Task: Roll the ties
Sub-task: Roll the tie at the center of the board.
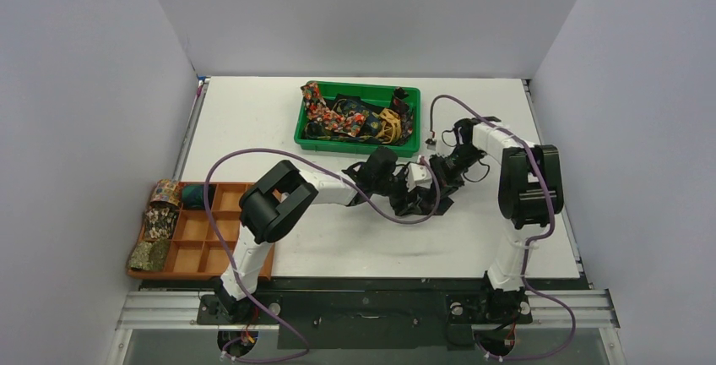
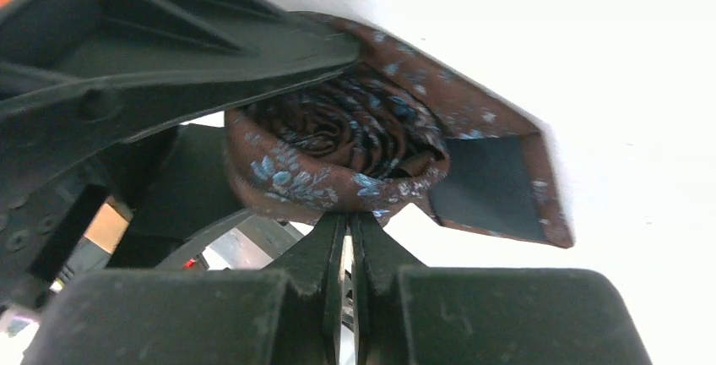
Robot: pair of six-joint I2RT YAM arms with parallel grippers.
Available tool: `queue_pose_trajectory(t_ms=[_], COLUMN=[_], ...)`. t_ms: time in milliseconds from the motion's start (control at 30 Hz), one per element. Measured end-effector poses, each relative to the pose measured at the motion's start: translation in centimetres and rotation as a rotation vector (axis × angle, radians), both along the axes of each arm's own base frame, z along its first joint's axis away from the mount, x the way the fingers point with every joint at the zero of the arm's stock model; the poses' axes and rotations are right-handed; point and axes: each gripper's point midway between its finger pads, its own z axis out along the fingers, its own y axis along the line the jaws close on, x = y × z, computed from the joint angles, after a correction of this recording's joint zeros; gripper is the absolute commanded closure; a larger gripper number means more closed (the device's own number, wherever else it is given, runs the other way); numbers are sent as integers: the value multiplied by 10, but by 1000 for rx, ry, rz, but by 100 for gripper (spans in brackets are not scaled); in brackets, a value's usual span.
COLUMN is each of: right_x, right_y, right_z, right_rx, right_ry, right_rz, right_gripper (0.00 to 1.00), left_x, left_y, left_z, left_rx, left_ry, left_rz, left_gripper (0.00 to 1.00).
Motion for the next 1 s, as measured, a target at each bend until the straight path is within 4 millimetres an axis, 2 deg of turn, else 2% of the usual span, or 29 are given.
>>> queue_pose_trajectory(t_ms=[100, 233, 267, 433, 500, 700, 733, 800, 933, 1000], right_x=[0, 2, 1, 2, 2, 7, 9, 12, 11, 7], right_y=[-8, -22, -21, -22, -24, -39, -45, -57, -70, -66], right_z=[-8, -35, -35, -35, -35, -27, -24, -19, -15, -15], right_rx=[-24, -100, -96, -100, -98, -69, -66, -58, -6, 35], right_ry=[12, 28, 39, 38, 39, 21, 15, 3, 20, 46], right_rz=[3, 27, 24, 26, 18, -24, -42, -88, -179, -215], right_gripper=[100, 100, 100, 100, 94, 65, 53, 34, 28, 27], left_x=[0, 1, 1, 0, 0, -6, -7, -10, -11, -11], left_y=[-2, -7, -8, -14, -15, -7, -5, -2, -1, -1], left_z=[2, 5, 5, 4, 2, -8, -8, -8, -9, -9], left_rx=[-11, -26, -28, -25, -10, 32, 36, 48, 53, 54], left_ry=[-2, -6, -6, -18, -19, -59, -68, -80, -93, -96], left_rz=[-2, -15, -19, -42, -51, -88, -96, -108, -120, -122], left_gripper=[52, 56, 57, 82, 86, 89, 89, 89, 89, 89])
